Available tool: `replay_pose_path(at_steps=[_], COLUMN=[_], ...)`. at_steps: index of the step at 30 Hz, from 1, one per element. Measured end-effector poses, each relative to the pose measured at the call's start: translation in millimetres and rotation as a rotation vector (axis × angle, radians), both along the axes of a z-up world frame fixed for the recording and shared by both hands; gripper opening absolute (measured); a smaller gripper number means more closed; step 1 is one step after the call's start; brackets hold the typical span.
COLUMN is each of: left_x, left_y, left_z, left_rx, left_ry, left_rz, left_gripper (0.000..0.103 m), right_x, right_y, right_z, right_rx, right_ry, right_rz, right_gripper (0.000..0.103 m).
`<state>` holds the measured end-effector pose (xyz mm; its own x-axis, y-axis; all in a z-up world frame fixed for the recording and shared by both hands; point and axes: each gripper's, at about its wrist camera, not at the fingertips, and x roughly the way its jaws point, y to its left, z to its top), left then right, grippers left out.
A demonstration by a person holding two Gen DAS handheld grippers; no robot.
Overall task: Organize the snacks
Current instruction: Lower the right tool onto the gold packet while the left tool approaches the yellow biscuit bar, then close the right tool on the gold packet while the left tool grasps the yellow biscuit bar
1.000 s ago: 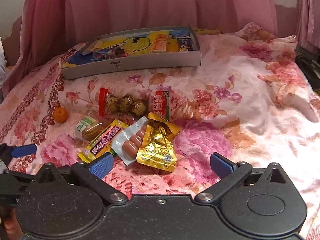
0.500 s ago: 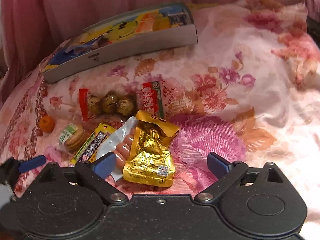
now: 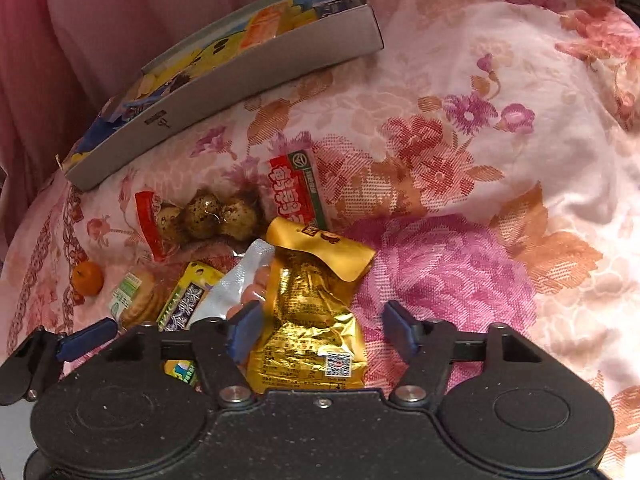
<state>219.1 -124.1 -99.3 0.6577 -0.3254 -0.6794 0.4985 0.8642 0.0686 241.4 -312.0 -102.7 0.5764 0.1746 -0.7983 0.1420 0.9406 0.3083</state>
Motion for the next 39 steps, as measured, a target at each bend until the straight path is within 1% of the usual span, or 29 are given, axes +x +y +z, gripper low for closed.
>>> replay_pose_path(at_steps=[1, 3, 4, 5, 6, 8, 9, 12, 16, 21, 23, 26, 28, 29, 30, 31, 32, 33, 35, 37, 39], left_x=[-0.1, -0.5, -1.4, -1.3, -0.7, -2.1, -2.1, -2.0, -6.1, -20.9, -28.9, -39.9, -44.2, -44.6, -43.2, -42.3, -41.1, -40.2, -38.3, -34.8, -32.0], left_y=[0.7, 1.3, 1.1, 0.1, -0.3, 0.5, 1.7, 10.1, 22.3, 29.4, 33.5, 41.0, 44.3, 45.1, 45.3, 45.2, 45.6, 46.0, 45.8, 42.6, 39.1], left_z=[0.3, 0.4, 0.2, -0.5, -2.2, -4.1, -4.1, -0.9, 1.7, 9.5, 13.4, 15.4, 14.3, 13.6, 13.3, 13.4, 13.6, 13.9, 14.0, 13.0, 10.8], left_rx=[-0.002, -0.002, 0.000, 0.000, 0.000, -0.001, -0.006, -0.046, -0.102, -0.103, -0.103, -0.111, -0.123, -0.127, -0.128, -0.127, -0.128, -0.131, -0.131, -0.121, -0.117], left_ry=[0.001, 0.010, 0.013, 0.026, 0.052, 0.049, 0.051, 0.081, 0.124, 0.157, 0.178, 0.217, 0.220, 0.217, 0.214, 0.209, 0.199, 0.187, 0.163, 0.144, 0.131], left_rz=[0.001, -0.006, -0.009, -0.016, -0.021, -0.006, 0.000, 0.028, 0.062, 0.097, 0.118, 0.147, 0.156, 0.159, 0.166, 0.178, 0.188, 0.194, 0.194, 0.191, 0.188], left_gripper=[0.097, 0.085, 0.084, 0.076, 0.071, 0.068, 0.065, 0.060, 0.059, 0.059, 0.059, 0.059, 0.060, 0.062, 0.067, 0.071, 0.077, 0.082, 0.084, 0.086, 0.086], right_x=[-0.7, -1.4, -1.5, -1.7, -2.2, -2.9, -3.6, -6.2, -12.1, -26.7, -33.5, -41.5, -43.3, -43.6, -42.8, -41.7, -41.4, -40.7, -38.4, -36.2, -34.3], right_y=[0.0, 0.0, 0.7, 0.4, -0.6, -1.2, -1.4, -3.2, -3.7, 0.1, 4.4, 14.0, 22.0, 25.1, 27.6, 28.8, 28.6, 28.2, 27.2, 27.8, 30.4], right_z=[-0.1, -0.6, -1.0, -1.5, -1.5, -1.4, -1.1, 0.7, 1.9, 6.8, 9.7, 14.1, 15.0, 14.7, 14.1, 13.3, 12.4, 11.8, 10.3, 10.0, 9.6], right_rx=[0.006, 0.019, 0.021, 0.026, 0.032, 0.045, 0.051, 0.060, 0.069, 0.078, 0.075, 0.043, 0.012, -0.005, -0.015, -0.018, -0.013, -0.002, 0.019, 0.023, 0.006], right_ry=[-0.001, -0.001, -0.001, -0.001, 0.000, 0.004, 0.007, 0.023, 0.045, 0.072, 0.082, 0.094, 0.099, 0.098, 0.100, 0.101, 0.099, 0.096, 0.093, 0.088, 0.085], right_rz=[0.001, 0.000, -0.001, -0.003, -0.005, -0.012, -0.014, -0.021, -0.026, -0.011, 0.011, 0.068, 0.103, 0.113, 0.116, 0.117, 0.115, 0.113, 0.109, 0.105, 0.107], right_gripper=[0.057, 0.055, 0.055, 0.054, 0.054, 0.053, 0.052, 0.051, 0.051, 0.051, 0.051, 0.051, 0.052, 0.054, 0.054, 0.056, 0.059, 0.062, 0.070, 0.072, 0.072])
